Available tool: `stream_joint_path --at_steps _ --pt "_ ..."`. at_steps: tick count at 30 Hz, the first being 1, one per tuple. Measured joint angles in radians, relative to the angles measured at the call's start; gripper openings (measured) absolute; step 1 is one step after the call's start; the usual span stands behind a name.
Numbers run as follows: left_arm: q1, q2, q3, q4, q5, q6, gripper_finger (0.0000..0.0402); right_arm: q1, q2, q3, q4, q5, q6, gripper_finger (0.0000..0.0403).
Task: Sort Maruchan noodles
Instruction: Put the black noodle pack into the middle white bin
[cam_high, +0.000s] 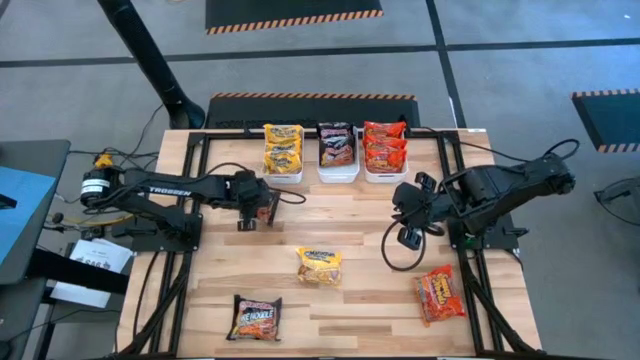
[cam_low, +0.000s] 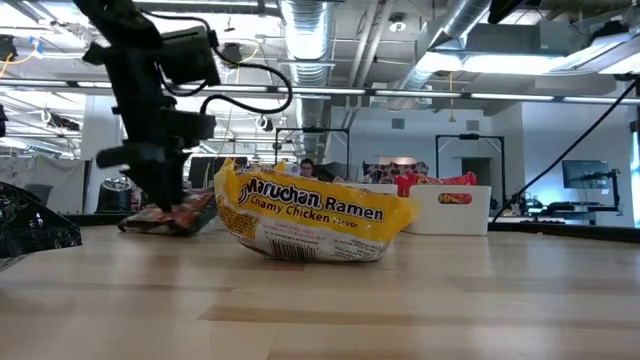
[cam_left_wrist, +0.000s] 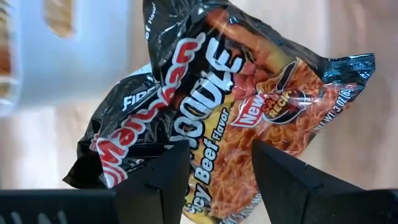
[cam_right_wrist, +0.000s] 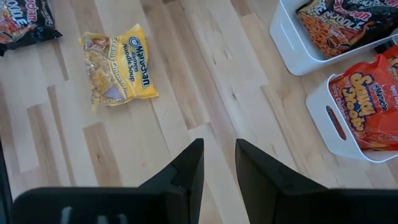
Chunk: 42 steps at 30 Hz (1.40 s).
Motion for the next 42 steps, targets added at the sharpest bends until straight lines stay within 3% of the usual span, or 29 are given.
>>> stream_joint_path --at_steps 13,18,25,33,42 --pt "0.01 -0.004 -0.151 0.19 -0.013 -0.041 0.0154 -0.005 0.0 0.0 0.0 0.0 -0.001 0.0116" --pt "0.011 -0.001 -0.155 0.233 0.0 -0.036 0.0106 -0.005 0.0 0.0 0.001 0.001 -0.001 0.0116" --pt "0.007 0.003 -0.16 0.23 0.116 -0.048 0.0008 -0.005 0.0 0.0 0.007 0.001 -0.002 0.0116" --pt "-0.007 0.005 -0.161 0.291 0.153 -0.058 0.0 -0.005 0.0 0.0 0.009 0.001 0.019 0.0116" --pt "-0.101 0.006 -0.163 0.466 0.225 -0.116 0.0 -0.005 0.0 0.0 0.008 -0.001 0.05 0.0116"
